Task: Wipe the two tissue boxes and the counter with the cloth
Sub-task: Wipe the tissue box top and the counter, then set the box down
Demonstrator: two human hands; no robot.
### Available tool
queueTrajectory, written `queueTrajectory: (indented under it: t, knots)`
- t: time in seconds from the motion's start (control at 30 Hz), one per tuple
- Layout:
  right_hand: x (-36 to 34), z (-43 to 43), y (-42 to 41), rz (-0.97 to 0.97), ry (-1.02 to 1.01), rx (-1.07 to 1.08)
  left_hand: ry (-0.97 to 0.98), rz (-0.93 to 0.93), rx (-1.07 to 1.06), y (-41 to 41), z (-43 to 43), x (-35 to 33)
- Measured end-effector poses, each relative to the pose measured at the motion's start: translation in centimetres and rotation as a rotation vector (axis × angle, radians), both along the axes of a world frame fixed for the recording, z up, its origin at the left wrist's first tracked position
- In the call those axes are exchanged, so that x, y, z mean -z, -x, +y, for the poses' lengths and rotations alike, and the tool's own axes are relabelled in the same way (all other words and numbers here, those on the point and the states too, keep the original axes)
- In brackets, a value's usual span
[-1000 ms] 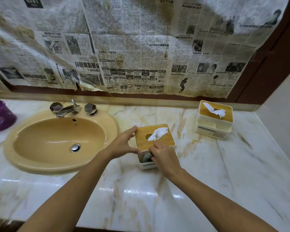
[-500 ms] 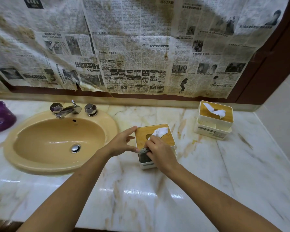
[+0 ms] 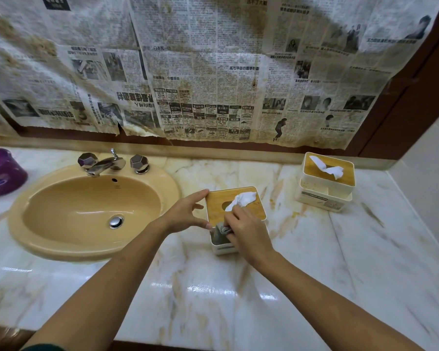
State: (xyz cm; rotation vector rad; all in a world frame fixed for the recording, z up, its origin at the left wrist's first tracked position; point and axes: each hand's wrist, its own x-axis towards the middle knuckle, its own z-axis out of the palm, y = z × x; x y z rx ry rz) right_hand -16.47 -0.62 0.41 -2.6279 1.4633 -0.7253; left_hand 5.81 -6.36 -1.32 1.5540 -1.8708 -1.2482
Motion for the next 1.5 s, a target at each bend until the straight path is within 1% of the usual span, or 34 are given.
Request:
queueTrajectory:
  t: [0.1,0.2,0.43,0.5,0.57,0.63,0.67,0.73,0.8,0.87,0.97,1.03,1.17,1.33,1.43,1.5]
  knots:
    - [1.8,0.7,-0.4,0.047,-0.149,-0.09,0.004,-0.007,-0.001,0.0,0.0,-0.1]
    - [3.2,1.4,-0.2,0.108,-0.188,-0.173,0.01,-0.017,0.001,0.0,0.1,-0.3]
    - [2.8,2.2,1.9,0.013,0.063,-0.25,0.027,-0.049,0.011,-0.1,0.0,-0.2]
    - [2.8,1.8,2.3,0.024,0.089,-0.264,0.027,-0.049,0.012,-0.1,0.0,-0.2]
    - [3.0,1.9,2.5,0.074,0.094,-0.316,0.031,-0.056,0.013,-0.1,-0.1,-0.2]
    - [3.4,2.1,2.4,0.108,0.034,-0.346,0.037,-0.07,0.018,-0.1,-0.1,-0.2]
    - [3.4,2.1,2.2,0.107,-0.018,-0.34,0.042,-0.075,0.02,-0.2,-0.1,-0.2]
    - [2.9,1.8,1.7,0.044,-0.094,-0.304,0.045,-0.08,0.02,-0.2,-0.1,-0.2]
    - [2.0,1.3,1.1,-0.046,-0.116,-0.243,0.047,-0.085,0.021,-0.1,-0.1,-0.3]
    - [1.3,1.0,0.8,-0.076,-0.103,-0.202,0.053,-0.094,0.027,-0.1,-0.1,-0.3]
    - [2.2,1.0,0.9,-0.034,-0.161,-0.19,0.057,-0.102,0.026,-0.2,0.0,-0.4]
    - [3.0,1.2,1.2,0.001,-0.206,-0.239,0.061,-0.106,0.028,-0.2,0.0,-0.4]
    - [2.7,0.7,1.8,-0.004,-0.291,-0.271,0.071,-0.118,0.033,-0.2,0.1,-0.6]
    - [2.7,0.9,2.3,-0.067,-0.302,-0.26,0.079,-0.132,0.029,-0.1,0.1,-0.7]
    - [3.0,1.0,2.8,-0.043,-0.312,-0.287,0.073,-0.142,0.03,0.0,0.1,-0.8]
    - [2.0,0.5,3.1,-0.079,-0.316,-0.272,0.066,-0.145,0.03,-0.1,0.1,-0.9]
